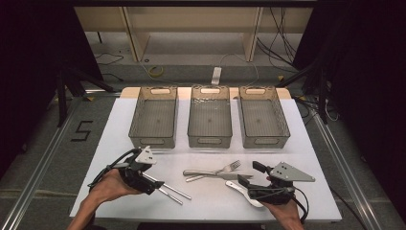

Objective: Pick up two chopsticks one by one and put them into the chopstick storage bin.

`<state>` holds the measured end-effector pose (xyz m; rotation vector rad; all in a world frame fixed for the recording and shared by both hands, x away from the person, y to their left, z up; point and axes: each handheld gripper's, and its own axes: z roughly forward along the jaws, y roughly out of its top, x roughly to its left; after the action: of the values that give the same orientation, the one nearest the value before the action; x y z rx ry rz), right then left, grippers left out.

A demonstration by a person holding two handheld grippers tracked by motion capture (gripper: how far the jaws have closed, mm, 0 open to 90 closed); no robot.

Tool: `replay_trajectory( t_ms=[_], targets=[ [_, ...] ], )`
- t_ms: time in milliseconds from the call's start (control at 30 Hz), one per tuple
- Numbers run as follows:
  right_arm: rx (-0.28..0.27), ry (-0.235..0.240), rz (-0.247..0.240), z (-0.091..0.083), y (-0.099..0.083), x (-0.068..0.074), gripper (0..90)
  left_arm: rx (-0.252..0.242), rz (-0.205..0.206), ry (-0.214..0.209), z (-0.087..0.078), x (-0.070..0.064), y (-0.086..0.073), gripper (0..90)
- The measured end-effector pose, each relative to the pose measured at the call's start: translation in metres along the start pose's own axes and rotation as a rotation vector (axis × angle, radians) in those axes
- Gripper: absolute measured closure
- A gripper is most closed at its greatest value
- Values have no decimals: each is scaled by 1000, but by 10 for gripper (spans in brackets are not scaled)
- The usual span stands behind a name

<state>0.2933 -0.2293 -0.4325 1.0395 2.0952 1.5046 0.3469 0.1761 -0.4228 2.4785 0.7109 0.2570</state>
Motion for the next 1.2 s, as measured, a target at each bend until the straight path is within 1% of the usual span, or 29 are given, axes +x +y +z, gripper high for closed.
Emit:
replay_trajectory(
  t_ms=[33,100,167,200,267,300,333,367,400,433,467,500,533,600,700,733,767,800,833,867,900,967,1033,1067,1100,1133,1200],
  targets=[
    [0,0,0,0,0,0,274,16,6,-13,3,0,-1,206],
    [4,2,-1,0,0,0,274,59,35,-19,6,-1,-2,220],
    [5,1,-1,0,0,0,274,88,47,-42,10,-1,-4,259],
    [5,3,0,0,0,0,274,88,47,-42,10,-1,-4,290],
    [10,11,1,1,0,0,275,113,55,-53,14,-1,-4,324],
    [15,19,1,2,-1,1,274,137,72,-45,16,-1,-4,336],
    [17,23,3,2,-1,1,274,160,83,-53,18,0,-4,349],
    [14,25,-1,2,-1,1,275,160,83,-53,18,0,-4,366],
    [16,28,-1,2,0,1,275,164,92,-61,19,0,-4,384],
    [16,28,-1,2,0,1,275,167,101,-61,21,1,-4,384],
    [19,31,2,3,-1,1,275,176,107,-58,22,1,-4,412],
    [19,31,2,3,-1,1,275,190,116,-56,24,1,-4,412],
    [22,27,2,3,-1,0,275,199,121,-58,25,1,-4,430],
    [21,28,2,3,-1,0,275,204,128,-71,28,0,-4,443],
    [24,27,1,3,-1,0,279,229,169,-82,31,0,-3,491],
    [25,28,2,3,-1,0,280,237,175,-88,32,1,-3,503],
    [25,28,2,3,-1,0,280,239,173,-92,34,1,-3,503],
    [27,29,-1,3,-1,0,280,251,182,-90,35,1,-4,523],
    [27,29,-1,3,-1,0,280,264,199,-95,37,1,-3,523],
    [28,29,-2,3,-1,0,280,263,201,-96,38,0,-3,529],
    [28,29,-3,3,-1,0,281,274,219,-96,38,1,-3,538],
    [26,29,-2,3,-1,0,283,266,216,-95,40,0,-3,542],
    [30,28,-3,3,-1,0,283,280,238,-100,41,2,-2,552],
    [30,28,-4,3,-1,0,283,280,238,-100,41,2,-2,556],
    [30,28,-4,3,-1,0,284,284,247,-103,41,2,-2,557],
    [31,28,-5,3,-1,0,284,282,245,-102,41,2,-1,557],
    [34,27,-4,3,-1,0,285,301,253,-107,42,2,-1,560]
  ],
)
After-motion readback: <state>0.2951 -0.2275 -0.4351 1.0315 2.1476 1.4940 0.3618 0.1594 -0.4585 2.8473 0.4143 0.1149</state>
